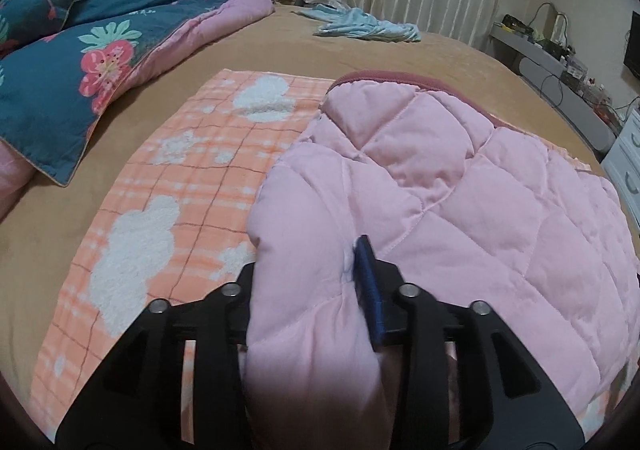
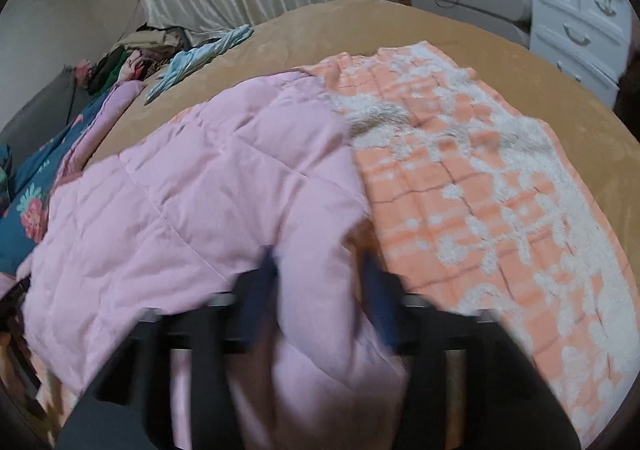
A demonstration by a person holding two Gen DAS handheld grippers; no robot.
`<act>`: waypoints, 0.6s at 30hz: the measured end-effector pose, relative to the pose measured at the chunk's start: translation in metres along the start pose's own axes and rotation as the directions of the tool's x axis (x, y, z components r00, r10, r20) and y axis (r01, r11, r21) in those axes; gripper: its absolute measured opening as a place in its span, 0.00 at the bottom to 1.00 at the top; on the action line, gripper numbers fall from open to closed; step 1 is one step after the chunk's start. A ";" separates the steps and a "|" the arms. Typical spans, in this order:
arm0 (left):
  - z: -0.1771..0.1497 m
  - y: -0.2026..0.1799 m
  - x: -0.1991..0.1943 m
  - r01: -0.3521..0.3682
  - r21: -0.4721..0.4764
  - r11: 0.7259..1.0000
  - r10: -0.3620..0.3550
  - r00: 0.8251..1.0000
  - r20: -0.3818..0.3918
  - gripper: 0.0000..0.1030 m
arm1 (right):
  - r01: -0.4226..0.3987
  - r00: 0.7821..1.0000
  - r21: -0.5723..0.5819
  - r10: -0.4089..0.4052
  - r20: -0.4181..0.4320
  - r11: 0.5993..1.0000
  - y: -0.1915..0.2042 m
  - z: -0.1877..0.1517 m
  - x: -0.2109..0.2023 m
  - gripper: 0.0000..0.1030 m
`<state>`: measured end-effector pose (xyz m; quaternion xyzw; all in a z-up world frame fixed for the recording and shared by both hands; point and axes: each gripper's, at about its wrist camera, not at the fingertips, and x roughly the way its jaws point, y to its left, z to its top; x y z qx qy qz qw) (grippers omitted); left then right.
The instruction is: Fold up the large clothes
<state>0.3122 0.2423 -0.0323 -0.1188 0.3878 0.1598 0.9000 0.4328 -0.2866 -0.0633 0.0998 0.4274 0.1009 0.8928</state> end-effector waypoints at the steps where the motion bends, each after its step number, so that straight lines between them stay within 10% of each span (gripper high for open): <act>1: 0.000 0.001 -0.003 -0.001 0.001 1.000 0.001 1.000 0.002 0.40 | -0.010 1.000 0.011 0.010 0.012 1.000 -0.003 -0.001 -0.006 0.70; 8: -0.006 0.004 -0.032 -0.001 -0.022 1.000 0.001 1.000 0.014 0.79 | -0.077 0.994 0.053 0.073 0.080 0.996 -0.012 -0.019 -0.051 0.94; 18: -0.042 0.027 -0.061 0.044 -0.150 0.988 -0.049 0.998 -0.029 0.89 | -0.070 0.997 0.101 0.068 0.020 0.992 -0.011 -0.061 -0.061 0.95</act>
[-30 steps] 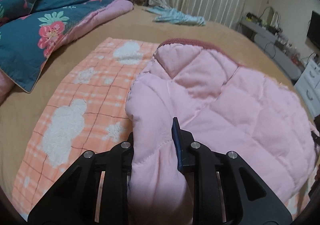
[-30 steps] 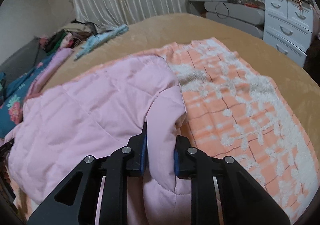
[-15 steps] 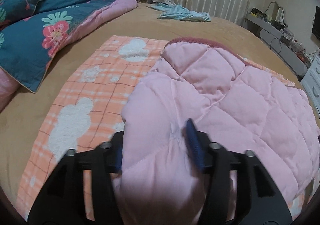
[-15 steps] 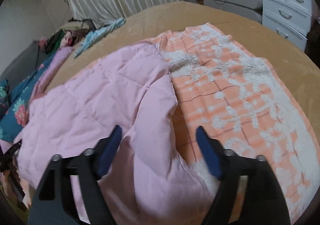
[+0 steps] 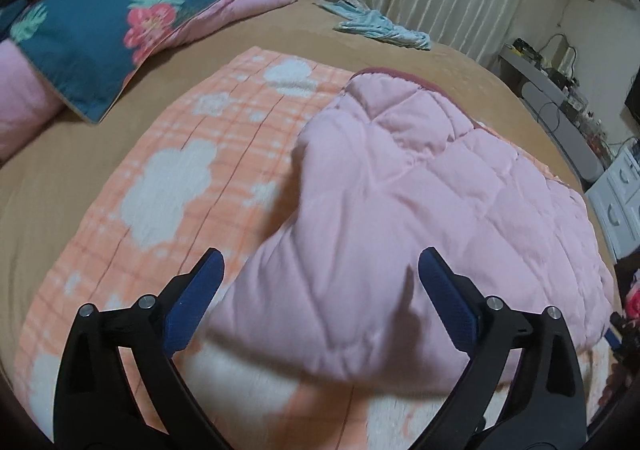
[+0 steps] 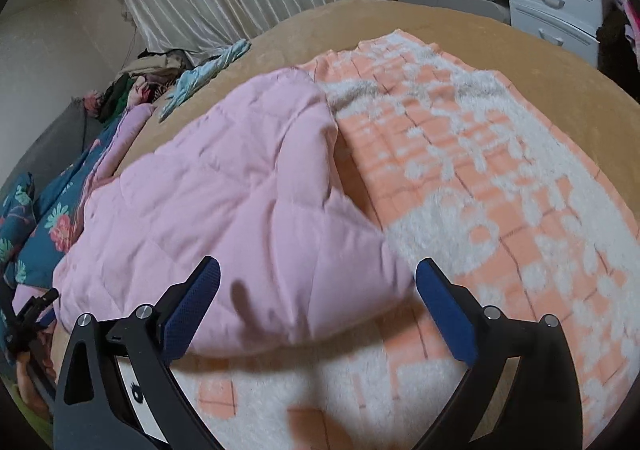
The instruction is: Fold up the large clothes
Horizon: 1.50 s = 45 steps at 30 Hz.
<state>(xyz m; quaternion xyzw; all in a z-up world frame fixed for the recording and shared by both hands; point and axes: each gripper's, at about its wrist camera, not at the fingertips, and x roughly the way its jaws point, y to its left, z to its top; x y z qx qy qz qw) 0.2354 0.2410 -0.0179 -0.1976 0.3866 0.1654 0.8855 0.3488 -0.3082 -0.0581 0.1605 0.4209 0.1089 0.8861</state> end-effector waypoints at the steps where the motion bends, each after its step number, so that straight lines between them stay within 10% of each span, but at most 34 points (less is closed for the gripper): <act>1: -0.003 0.003 -0.002 0.003 -0.012 1.000 -0.003 1.000 -0.002 0.90 | -0.003 1.000 0.006 0.003 -0.004 1.000 0.000 -0.002 0.001 0.95; 20: -0.035 0.028 0.067 0.231 -0.445 0.865 -0.297 0.951 -0.084 0.92 | -0.129 0.985 0.226 0.151 -0.084 0.966 -0.004 -0.012 0.056 0.96; 26: -0.032 0.018 0.078 0.237 -0.439 0.866 -0.287 0.957 -0.048 0.92 | -0.166 0.982 0.247 0.184 -0.051 0.955 0.000 -0.010 0.071 0.95; 28: -0.030 0.014 0.081 0.237 -0.423 0.875 -0.278 0.960 -0.039 0.91 | -0.213 0.973 0.256 0.229 -0.033 0.943 0.000 -0.008 0.073 0.80; 35: -0.019 -0.017 0.050 0.210 -0.258 0.943 -0.212 0.977 0.019 0.31 | -0.236 0.972 0.083 0.236 0.017 0.968 0.030 -0.002 0.055 0.36; 45: -0.008 -0.043 -0.019 0.187 -0.075 0.980 -0.180 0.979 0.097 0.24 | -0.074 0.985 -0.298 0.117 0.128 0.952 0.110 0.000 -0.016 0.27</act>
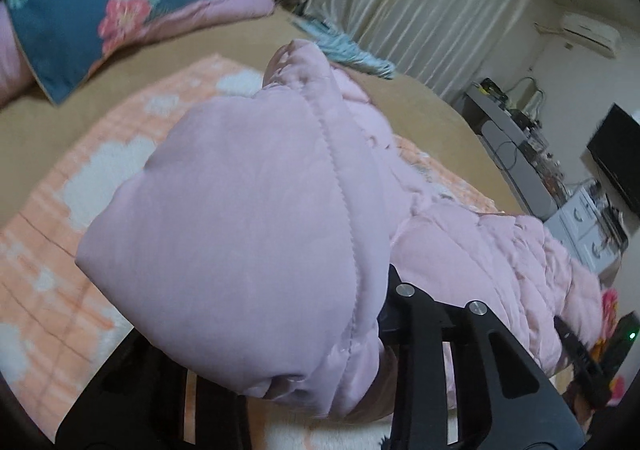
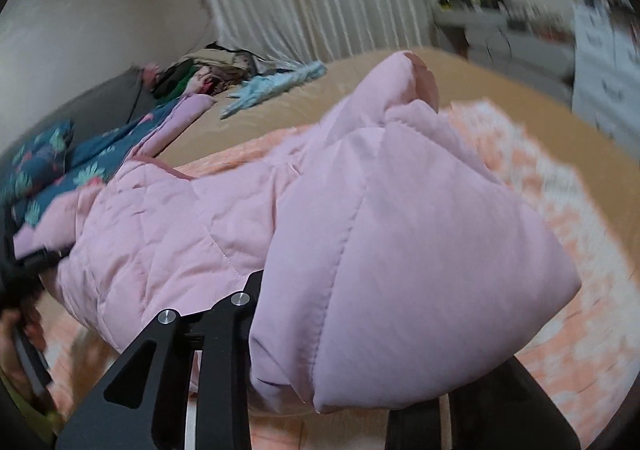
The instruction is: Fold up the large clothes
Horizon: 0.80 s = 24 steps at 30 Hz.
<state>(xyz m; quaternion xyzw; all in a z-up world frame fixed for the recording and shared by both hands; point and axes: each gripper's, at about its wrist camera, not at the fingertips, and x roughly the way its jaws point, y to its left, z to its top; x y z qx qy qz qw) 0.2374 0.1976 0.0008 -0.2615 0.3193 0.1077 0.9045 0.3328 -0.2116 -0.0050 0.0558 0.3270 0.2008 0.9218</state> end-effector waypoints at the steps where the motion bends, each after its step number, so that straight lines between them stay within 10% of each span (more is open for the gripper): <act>1: 0.000 -0.003 -0.007 -0.002 0.013 1.000 0.001 1.000 0.007 0.24 | 0.003 1.000 -0.024 -0.003 0.009 1.000 0.005 0.001 -0.007 0.26; 24: -0.053 0.018 -0.078 -0.020 0.132 0.991 0.023 1.000 -0.020 0.24 | 0.046 0.999 -0.068 -0.047 -0.010 0.997 0.018 -0.081 -0.107 0.26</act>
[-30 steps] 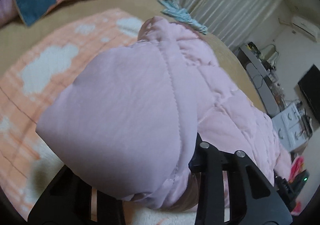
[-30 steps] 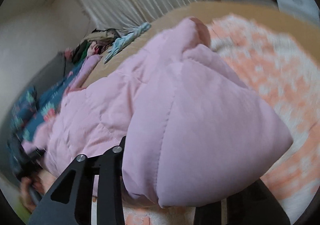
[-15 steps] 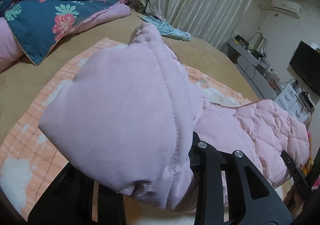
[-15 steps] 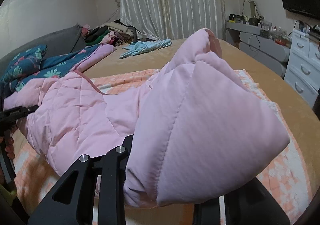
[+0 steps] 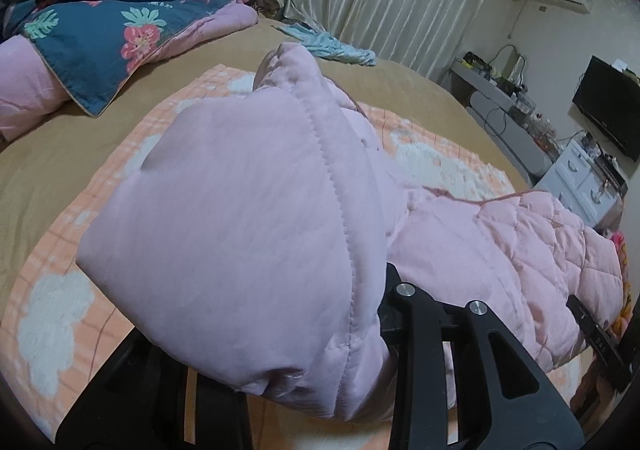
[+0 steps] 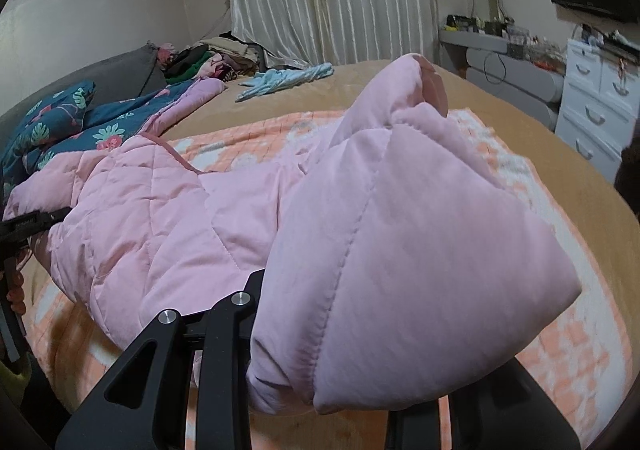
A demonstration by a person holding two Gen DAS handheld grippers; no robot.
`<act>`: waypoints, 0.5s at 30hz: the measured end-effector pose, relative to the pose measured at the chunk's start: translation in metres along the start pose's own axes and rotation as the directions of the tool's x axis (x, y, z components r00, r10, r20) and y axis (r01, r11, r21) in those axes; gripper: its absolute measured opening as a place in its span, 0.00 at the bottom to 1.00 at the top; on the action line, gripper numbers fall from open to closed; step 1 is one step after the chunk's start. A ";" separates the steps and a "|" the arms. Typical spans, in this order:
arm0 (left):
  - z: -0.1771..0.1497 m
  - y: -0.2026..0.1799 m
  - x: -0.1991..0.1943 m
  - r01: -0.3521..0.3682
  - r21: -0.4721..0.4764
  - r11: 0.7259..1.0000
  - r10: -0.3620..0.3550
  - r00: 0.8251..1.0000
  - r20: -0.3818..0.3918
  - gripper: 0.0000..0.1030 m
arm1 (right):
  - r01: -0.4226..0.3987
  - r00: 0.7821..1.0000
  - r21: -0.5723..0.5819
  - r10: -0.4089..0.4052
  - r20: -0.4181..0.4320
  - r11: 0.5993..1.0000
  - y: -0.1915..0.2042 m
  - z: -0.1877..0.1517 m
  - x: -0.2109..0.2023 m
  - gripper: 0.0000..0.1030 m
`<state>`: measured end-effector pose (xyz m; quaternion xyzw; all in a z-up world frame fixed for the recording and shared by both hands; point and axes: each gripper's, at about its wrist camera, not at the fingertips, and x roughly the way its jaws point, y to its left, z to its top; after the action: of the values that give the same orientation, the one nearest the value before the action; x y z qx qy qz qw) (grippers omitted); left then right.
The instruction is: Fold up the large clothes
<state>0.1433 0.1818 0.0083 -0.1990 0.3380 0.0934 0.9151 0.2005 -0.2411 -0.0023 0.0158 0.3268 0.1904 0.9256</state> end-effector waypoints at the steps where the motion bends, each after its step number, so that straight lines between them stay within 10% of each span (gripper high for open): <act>1: -0.005 0.002 -0.001 -0.003 0.003 1.000 0.003 1.000 -0.005 0.25 | 0.000 1.000 0.008 0.000 -0.006 1.000 -0.002 -0.005 -0.001 0.27; 9: -0.042 0.012 -0.005 -0.034 0.033 0.999 0.035 0.999 -0.031 0.31 | -0.002 0.997 0.123 0.011 -0.074 0.992 -0.021 -0.033 0.002 0.32; 15: -0.055 0.024 -0.003 -0.043 0.008 0.999 0.044 0.997 -0.061 0.45 | -0.007 0.991 0.280 0.045 -0.129 0.960 -0.042 -0.054 0.008 0.56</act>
<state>0.1016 0.1802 -0.0354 -0.1911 0.3705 0.1059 0.9028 0.1877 -0.2822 -0.0564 0.1377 0.4117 0.1554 0.8874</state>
